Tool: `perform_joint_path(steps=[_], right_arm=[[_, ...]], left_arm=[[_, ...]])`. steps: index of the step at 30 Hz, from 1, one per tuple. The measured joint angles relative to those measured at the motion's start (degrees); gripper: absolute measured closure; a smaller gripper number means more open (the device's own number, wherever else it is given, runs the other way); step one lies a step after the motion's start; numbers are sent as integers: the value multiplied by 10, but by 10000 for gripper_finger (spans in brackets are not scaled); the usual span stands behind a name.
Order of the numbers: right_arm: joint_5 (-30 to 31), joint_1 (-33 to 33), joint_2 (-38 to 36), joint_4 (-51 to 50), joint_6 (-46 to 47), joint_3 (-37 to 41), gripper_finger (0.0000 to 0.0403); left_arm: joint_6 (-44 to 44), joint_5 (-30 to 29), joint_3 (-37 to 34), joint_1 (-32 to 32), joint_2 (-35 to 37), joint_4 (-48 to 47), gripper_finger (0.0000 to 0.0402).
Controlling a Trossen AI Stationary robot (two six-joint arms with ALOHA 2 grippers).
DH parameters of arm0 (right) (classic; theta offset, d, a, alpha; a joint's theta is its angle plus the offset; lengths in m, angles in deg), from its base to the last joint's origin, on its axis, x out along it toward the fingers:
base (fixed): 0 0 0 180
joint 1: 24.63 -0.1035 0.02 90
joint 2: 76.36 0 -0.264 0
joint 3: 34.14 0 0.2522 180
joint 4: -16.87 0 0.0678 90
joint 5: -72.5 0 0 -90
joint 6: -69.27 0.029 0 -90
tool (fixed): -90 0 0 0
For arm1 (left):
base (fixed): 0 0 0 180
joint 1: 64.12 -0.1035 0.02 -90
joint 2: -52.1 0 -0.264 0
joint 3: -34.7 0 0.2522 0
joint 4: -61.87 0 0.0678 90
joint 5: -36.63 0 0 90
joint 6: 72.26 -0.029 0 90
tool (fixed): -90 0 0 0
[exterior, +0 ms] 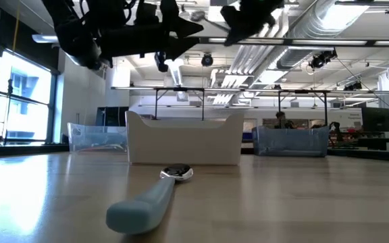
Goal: Sort silverware by color (type)
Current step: Put the blue patterned spoon into the black bin
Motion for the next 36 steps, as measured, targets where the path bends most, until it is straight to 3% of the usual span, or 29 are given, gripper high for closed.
perform_joint_path(steps=[4, 7, 11, 15, 23, 36], right_arm=[[-141, 75, -69, -232, 108, 1, 387], [-235, 152, -105, -347, 125, 17, 388], [-372, 272, -122, -389, 76, 56, 388], [-468, 381, -111, -380, 21, 102, 388], [-551, 500, -58, -362, -43, 130, 387], [-557, 545, 37, -309, -77, 124, 387]], left_arm=[[0, 44, -20, 1, 2, -2, 240], [1, 60, -35, 1, 3, -1, 243], [4, 70, -43, 2, 3, -1, 245], [1, 70, -47, 6, 3, 0, 245], [-29, 71, -47, 16, 4, 0, 245], [-30, 70, -47, 16, 4, -1, 245]])
